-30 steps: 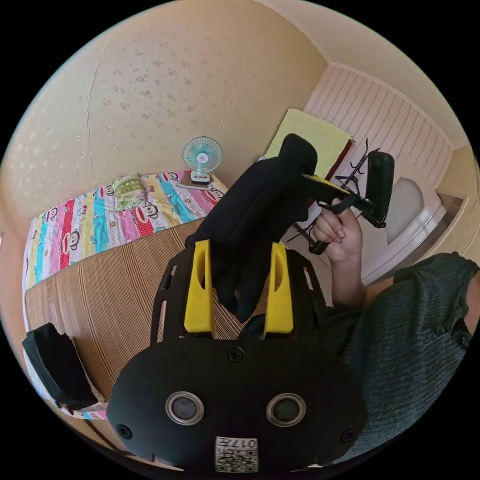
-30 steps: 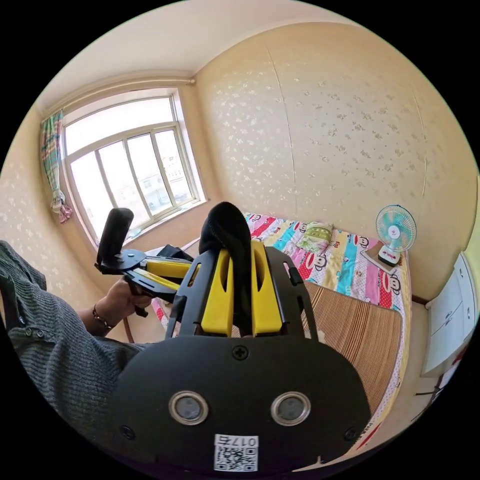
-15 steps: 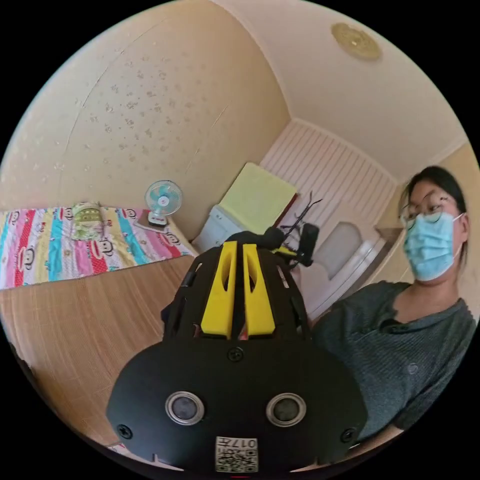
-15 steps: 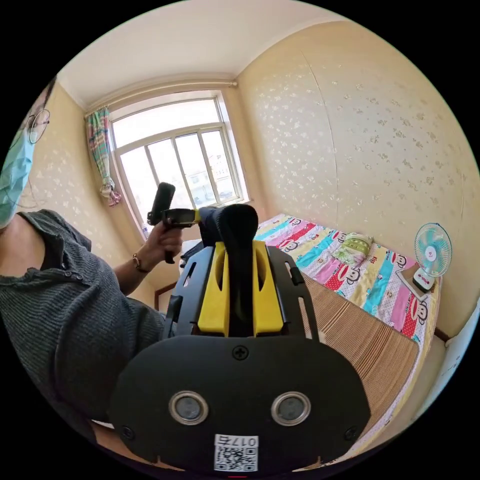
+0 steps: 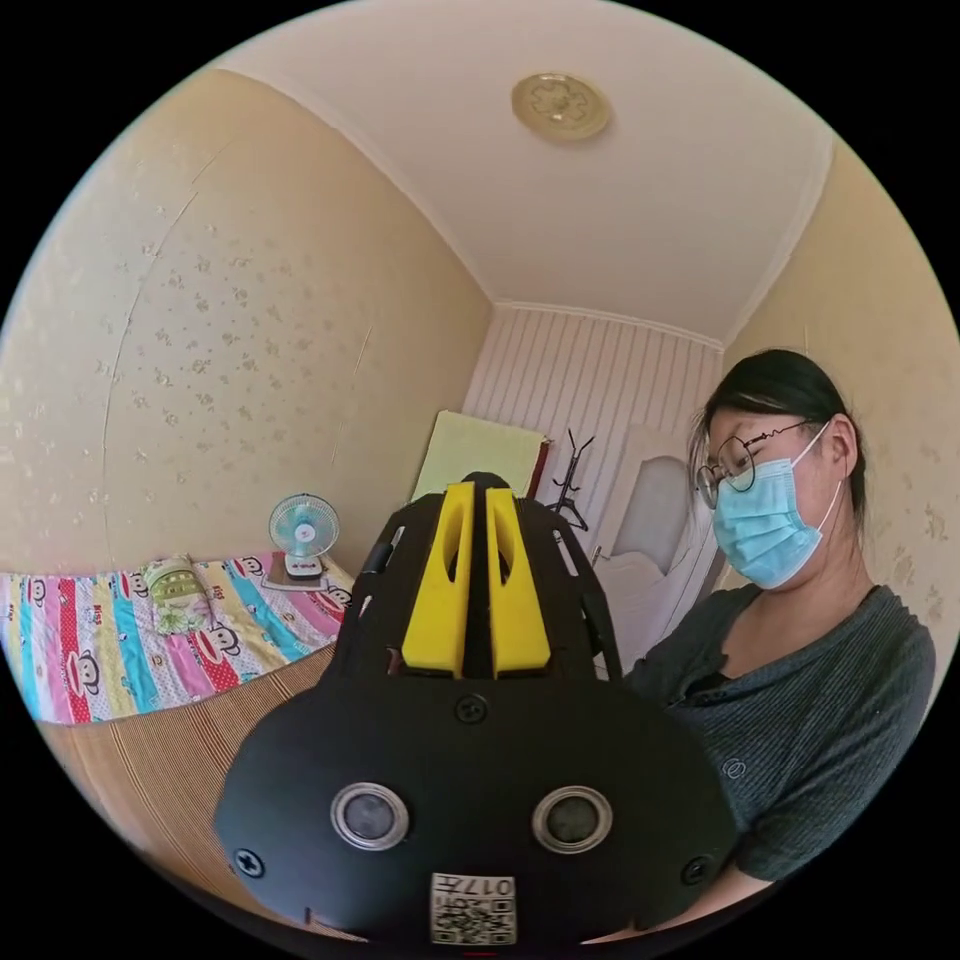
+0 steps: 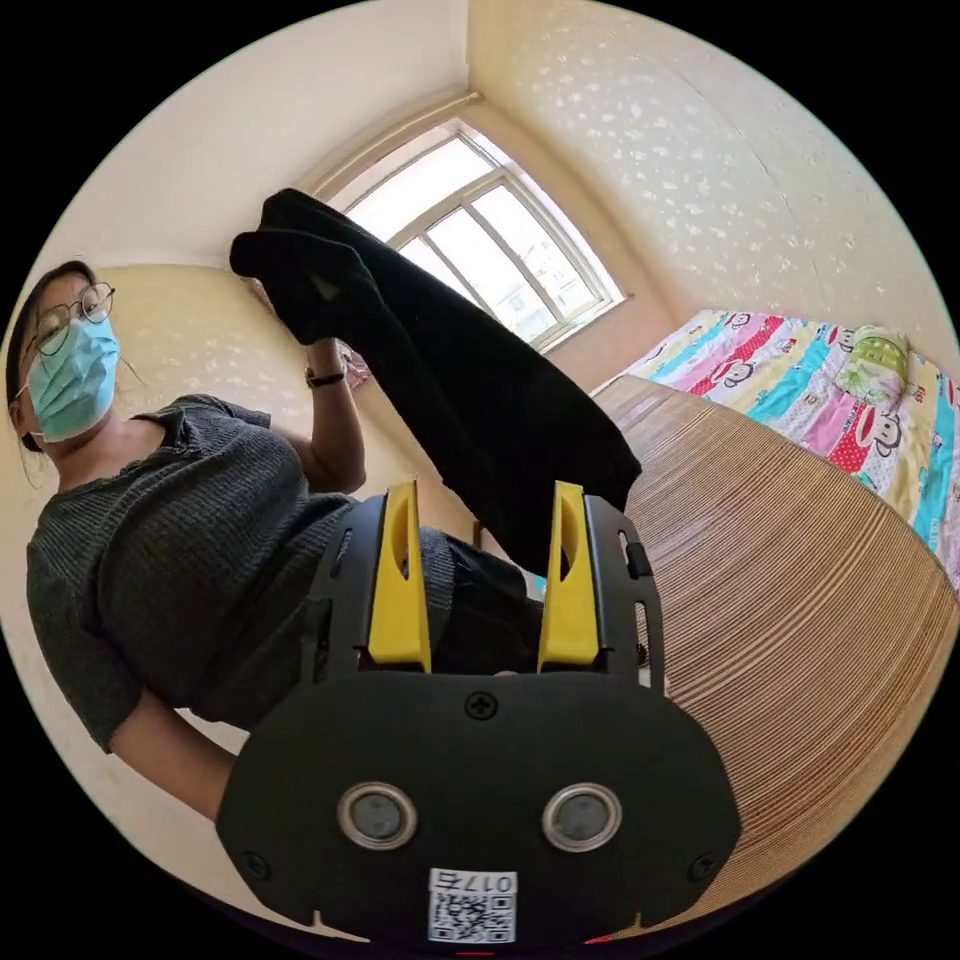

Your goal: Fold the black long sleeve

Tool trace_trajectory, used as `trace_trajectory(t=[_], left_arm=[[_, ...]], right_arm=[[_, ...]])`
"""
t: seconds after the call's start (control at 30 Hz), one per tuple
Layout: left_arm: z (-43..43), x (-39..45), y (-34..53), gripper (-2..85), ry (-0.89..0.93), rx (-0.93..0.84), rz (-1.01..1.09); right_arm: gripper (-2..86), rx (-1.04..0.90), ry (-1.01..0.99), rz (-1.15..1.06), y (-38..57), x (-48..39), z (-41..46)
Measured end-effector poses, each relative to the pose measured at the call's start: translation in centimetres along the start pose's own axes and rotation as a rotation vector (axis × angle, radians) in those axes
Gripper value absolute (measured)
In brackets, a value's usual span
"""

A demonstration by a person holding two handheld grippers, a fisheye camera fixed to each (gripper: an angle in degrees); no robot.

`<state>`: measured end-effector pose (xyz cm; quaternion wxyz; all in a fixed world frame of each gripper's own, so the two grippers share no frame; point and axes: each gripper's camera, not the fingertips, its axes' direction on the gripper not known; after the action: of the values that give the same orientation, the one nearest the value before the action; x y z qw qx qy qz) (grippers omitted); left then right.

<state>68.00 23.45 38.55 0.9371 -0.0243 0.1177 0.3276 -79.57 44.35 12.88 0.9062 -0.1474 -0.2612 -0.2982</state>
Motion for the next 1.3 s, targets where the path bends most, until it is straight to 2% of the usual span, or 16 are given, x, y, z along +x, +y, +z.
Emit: trace_trajectory(t=[0.07,0.2,0.33,0.43,0.57,0.7,0.83,0.9,1.0,1.07,1.17,1.27,1.3], left_arm=[[-1.3,0.1,-1.1,-0.4,-0.042,0.011,0.01],[-5.8,-0.4,-3.2,-0.4,-0.152,0.027,0.009],[-11.4,-2.4,-4.4,-0.3,-0.256,0.03,-0.022],[-15.3,-6.1,-4.9,-0.1,-0.273,-0.043,-0.07],[-18.6,-13.2,-3.0,0.0,-0.045,-0.23,-0.151],[-19.6,-16.4,2.5,0.0,0.112,-0.313,-0.245],[-20.5,-16.2,3.8,-0.2,0.259,-0.322,-0.234],[-20.9,-16.5,1.4,-0.2,0.373,-0.288,-0.183],[-21.3,-19.5,-3.6,0.0,0.446,-0.263,-0.144],[-20.9,-23.2,-6.4,0.2,0.421,-0.311,-0.161],[-18.1,-33.5,-8.9,0.2,0.344,-0.492,-0.3],[-13.2,-48.5,-7.9,0.4,0.23,-0.728,-0.53],[-11.2,-55.4,-6.3,0.9,0.173,-0.788,-0.659]], right_arm=[[15.6,-0.006,-0.069,-0.039,-1.3,0.0,0.8],[5.3,-0.01,-0.142,-0.167,-3.7,-2.2,-0.5],[3.6,0.166,0.24,-0.138,-4.9,-4.5,-9.0],[3.2,0.39,0.375,-0.137,-5.1,-7.1,-16.7],[2.9,0.522,0.417,-0.208,-4.2,-10.7,-22.1],[2.8,0.547,0.334,-0.239,-0.5,-12.9,-26.0],[2.7,0.569,0.304,-0.218,2.2,-16.0,-29.5],[2.8,0.625,0.299,-0.25,2.2,-17.9,-31.4],[2.7,0.683,0.364,-0.253,0.0,-19.2,-34.5],[2.6,0.668,0.447,-0.19,-2.4,-17.9,-35.8],[2.4,0.562,0.569,0.035,-7.3,-10.9,-37.4],[2.2,0.39,0.705,0.253,-12.2,1.6,-37.2],[2.1,0.323,0.713,0.41,-14.2,8.4,-37.0]])
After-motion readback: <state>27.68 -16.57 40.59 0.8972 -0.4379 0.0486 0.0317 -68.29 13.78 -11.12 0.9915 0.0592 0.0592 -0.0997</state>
